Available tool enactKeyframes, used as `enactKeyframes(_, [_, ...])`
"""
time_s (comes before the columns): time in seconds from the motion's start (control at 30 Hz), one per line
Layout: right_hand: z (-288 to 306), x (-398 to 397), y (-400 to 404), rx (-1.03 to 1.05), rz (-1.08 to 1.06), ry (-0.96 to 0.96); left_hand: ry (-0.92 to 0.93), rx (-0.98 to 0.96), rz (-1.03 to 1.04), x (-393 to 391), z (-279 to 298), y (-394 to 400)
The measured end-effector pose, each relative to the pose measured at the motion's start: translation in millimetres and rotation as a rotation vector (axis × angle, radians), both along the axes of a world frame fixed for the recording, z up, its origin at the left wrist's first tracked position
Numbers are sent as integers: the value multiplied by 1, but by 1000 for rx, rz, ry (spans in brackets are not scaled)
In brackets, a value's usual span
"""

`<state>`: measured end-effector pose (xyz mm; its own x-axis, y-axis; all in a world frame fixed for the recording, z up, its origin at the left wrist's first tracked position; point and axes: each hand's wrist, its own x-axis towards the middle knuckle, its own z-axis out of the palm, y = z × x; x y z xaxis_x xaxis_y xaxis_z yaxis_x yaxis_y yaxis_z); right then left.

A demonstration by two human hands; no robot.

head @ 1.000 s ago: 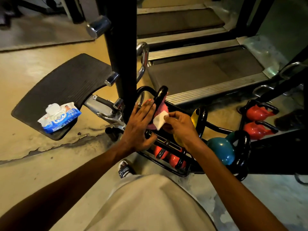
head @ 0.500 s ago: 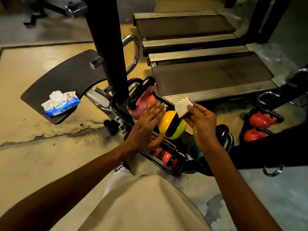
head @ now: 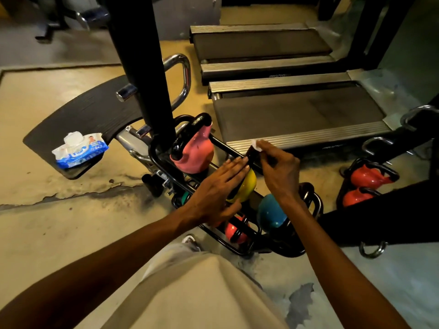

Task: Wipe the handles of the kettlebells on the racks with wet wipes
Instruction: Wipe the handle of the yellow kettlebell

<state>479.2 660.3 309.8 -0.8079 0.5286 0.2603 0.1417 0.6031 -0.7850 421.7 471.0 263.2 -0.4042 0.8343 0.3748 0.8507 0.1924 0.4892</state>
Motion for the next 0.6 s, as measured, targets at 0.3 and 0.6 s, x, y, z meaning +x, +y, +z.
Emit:
enactKeyframes(0.3, [-11,6,18,-9,388,-198,-57,101,-66,-7,-14,6])
enactKeyframes(0.6, [-1,-42,11,-939,-164,-225,-88,199,-21,-4,-22,12])
